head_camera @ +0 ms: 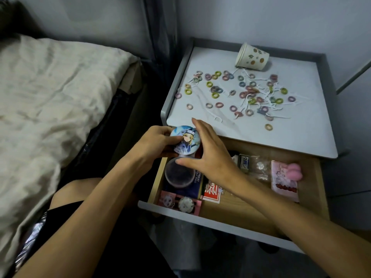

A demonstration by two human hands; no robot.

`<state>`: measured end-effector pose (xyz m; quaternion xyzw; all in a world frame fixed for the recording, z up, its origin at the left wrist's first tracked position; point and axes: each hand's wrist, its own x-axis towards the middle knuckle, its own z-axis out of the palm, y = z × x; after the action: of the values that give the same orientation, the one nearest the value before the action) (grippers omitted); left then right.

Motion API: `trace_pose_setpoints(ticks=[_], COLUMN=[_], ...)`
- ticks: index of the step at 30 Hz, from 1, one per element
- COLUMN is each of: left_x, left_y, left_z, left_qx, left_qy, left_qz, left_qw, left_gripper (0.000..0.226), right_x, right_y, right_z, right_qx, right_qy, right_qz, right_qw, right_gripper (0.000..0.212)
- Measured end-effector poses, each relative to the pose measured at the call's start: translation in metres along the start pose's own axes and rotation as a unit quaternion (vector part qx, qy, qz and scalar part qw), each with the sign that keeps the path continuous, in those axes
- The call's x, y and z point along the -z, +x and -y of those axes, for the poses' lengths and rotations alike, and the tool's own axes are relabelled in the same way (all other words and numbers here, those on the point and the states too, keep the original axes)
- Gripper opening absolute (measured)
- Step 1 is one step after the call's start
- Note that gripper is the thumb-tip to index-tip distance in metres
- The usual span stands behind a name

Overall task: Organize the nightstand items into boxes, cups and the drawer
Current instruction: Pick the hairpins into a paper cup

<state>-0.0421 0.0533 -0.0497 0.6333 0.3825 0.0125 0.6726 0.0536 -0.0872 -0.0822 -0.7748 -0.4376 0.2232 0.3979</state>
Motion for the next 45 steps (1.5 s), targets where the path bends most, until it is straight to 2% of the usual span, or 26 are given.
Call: trace_pose_setpoints(ticks=[5, 10, 13, 15, 17, 23, 45], left_x=[0.001, 0.0, 0.005, 0.01, 0.011, 0.01, 0.006], left_y=[0.0, 0.0, 0.006, 0.008, 0.007, 0.008, 0.005], left_z=[0.001, 0.003, 0.004, 0.001, -0.002, -0.002, -0.004], left_qx=[-0.007, -0.002, -0.041, -0.056, -0.056, -0.054, -0.061], left_qy=[0.013, 0.061, 0.109, 0.08, 0.048, 0.035, 0.025], left_qz=[0.004, -0.003, -0.099, -0.157, -0.174, -0.154, -0.127], left_qw=[1.0, 0.998, 0.988, 0.983, 0.982, 0.986, 0.99], left_gripper=[0.012, 0.015, 0.013, 0.009, 0.006, 0.009, 0.016], right_x=[-0.003, -0.005, -0.011, -0.021, -0.032, -0.045, -0.05], right_y=[0.008, 0.006, 0.0, -0.004, -0.006, -0.009, -0.007], right_z=[0.004, 0.003, -0.002, -0.006, -0.013, -0.027, -0.039], right_qx=[0.022, 0.041, 0.036, 0.039, 0.043, 0.051, 0.057], right_qy=[-0.068, -0.14, -0.149, -0.167, -0.184, -0.193, -0.177], right_qz=[-0.021, -0.008, 0.035, 0.073, 0.097, 0.099, 0.088], right_qw=[0.997, 0.989, 0.988, 0.982, 0.977, 0.975, 0.979], right_gripper=[0.09, 0.096, 0.099, 0.098, 0.095, 0.086, 0.089])
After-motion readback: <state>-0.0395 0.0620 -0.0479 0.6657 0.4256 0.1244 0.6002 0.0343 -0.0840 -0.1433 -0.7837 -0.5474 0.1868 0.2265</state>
